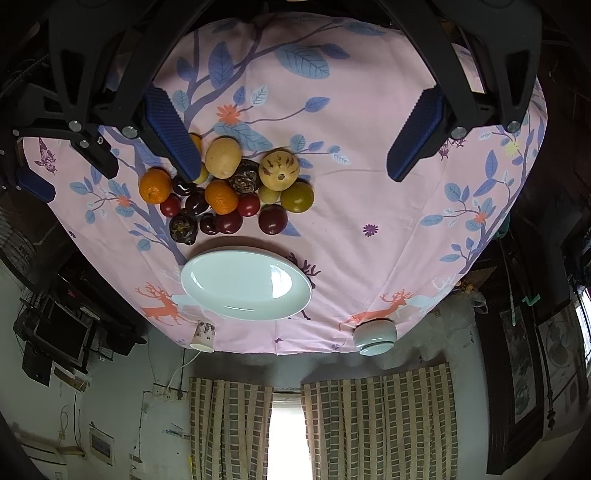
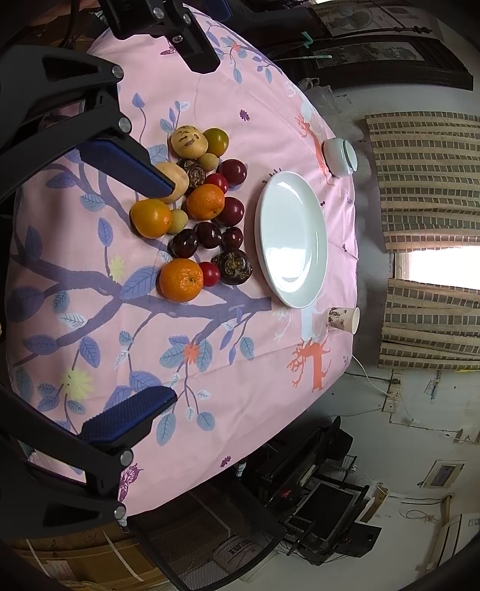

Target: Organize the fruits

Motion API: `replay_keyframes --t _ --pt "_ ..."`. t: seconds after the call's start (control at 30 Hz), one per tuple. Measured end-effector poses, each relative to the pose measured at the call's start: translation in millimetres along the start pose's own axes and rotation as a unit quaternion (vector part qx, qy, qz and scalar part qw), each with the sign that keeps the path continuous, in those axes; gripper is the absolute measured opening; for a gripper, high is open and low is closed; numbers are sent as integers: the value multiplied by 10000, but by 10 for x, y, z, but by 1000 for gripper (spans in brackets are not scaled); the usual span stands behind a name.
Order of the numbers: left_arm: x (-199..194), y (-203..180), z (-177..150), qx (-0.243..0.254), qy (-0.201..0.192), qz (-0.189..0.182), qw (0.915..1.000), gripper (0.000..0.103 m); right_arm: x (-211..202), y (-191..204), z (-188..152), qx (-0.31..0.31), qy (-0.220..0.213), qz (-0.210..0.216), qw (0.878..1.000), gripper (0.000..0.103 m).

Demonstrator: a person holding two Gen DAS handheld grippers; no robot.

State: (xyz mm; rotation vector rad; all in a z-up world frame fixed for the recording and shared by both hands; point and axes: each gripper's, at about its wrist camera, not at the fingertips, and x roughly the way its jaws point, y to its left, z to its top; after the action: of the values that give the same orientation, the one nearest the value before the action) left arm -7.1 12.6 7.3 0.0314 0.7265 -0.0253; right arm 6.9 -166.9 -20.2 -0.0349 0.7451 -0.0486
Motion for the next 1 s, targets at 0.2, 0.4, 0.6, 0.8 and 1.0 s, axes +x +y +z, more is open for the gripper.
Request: replay_keyframes --t 0.2,0.4,0.6,0.8,1.0 --pt "34 31 -11 -39 30 22 10000 101 3 5 -1 -1 7 -2 10000 102" --pt "47 33 -22 -56 59 34 10000 101 10 4 -1 -6 14 -2 10000 102" --pt "46 45 -36 -99 66 56 9999 101 16 26 -20 -9 26 -14 10000 102" --pt "51 50 -45 -104 72 59 9999 101 17 29 -27 -22 38 -18 10000 102" --pt "59 61 -43 -112 83 61 9999 101 25 42 -40 -28 43 -17 10000 102"
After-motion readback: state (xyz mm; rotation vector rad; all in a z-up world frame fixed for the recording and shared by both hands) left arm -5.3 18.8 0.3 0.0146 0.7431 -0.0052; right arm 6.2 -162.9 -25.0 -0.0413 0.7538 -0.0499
